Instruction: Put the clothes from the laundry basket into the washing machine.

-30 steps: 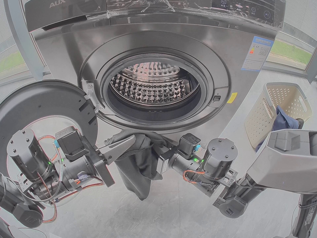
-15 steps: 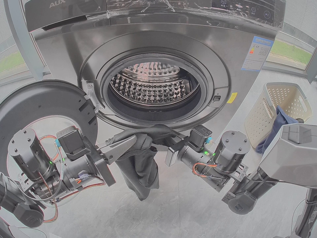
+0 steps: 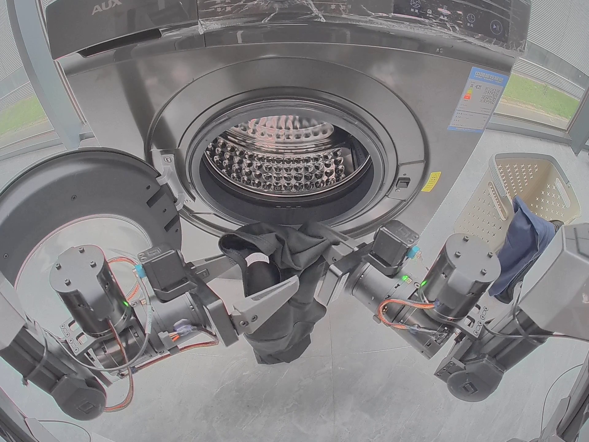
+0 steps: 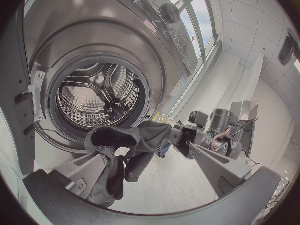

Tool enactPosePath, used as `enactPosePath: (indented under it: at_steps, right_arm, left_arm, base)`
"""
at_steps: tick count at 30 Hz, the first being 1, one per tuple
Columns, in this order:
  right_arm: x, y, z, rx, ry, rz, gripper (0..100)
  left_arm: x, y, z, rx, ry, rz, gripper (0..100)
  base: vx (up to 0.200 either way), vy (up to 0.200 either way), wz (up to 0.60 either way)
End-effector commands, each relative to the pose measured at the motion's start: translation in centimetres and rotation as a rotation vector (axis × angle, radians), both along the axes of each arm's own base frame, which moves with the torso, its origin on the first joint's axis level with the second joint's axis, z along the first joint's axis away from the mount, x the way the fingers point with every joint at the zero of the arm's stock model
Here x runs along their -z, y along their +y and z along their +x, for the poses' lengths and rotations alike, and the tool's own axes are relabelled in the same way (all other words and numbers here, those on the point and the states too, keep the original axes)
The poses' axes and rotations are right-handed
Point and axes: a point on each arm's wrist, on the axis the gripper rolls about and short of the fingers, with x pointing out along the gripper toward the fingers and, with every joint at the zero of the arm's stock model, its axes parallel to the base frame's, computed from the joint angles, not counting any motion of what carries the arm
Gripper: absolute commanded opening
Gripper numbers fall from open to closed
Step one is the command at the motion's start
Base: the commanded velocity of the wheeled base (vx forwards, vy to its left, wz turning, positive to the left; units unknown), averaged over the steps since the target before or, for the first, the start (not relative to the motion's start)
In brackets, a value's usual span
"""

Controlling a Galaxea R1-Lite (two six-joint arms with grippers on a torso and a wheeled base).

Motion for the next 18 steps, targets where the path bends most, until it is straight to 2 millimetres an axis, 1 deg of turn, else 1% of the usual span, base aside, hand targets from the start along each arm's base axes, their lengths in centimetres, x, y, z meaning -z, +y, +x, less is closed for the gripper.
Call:
enactPosePath:
  at_steps: [1,4,12,16,18]
  right_arm:
    - [-2.0,-0.6,-0.8,0.004,-0.035,0.045,0]
    - [-2.3,-0.8,-0.8,0.008,-0.04,0.055,0]
    - [-2.8,-1.3,-0.6,0.024,-0.05,0.063,0]
    - [-3.0,-1.3,-0.6,0.025,-0.056,0.07,0]
    - [-3.1,-1.3,-0.6,0.024,-0.059,0.073,0]
  left_arm:
    - [2.7,-0.8,1.2,-0.004,0.054,0.037,100]
    - [3.7,-1.1,1.7,-0.007,0.052,0.045,100]
    - [5.0,-1.0,2.3,-0.025,0.086,0.076,100]
    - [6.5,-1.0,3.0,-0.038,0.126,0.11,100]
    - [6.9,-0.9,3.2,-0.044,0.137,0.116,100]
  base:
    - [0.0,0.0,0.0]
    - [0.0,0.0,0.0]
    - [0.0,0.0,0.0]
    - [0.0,0.0,0.0]
    - [0.0,0.0,0.0]
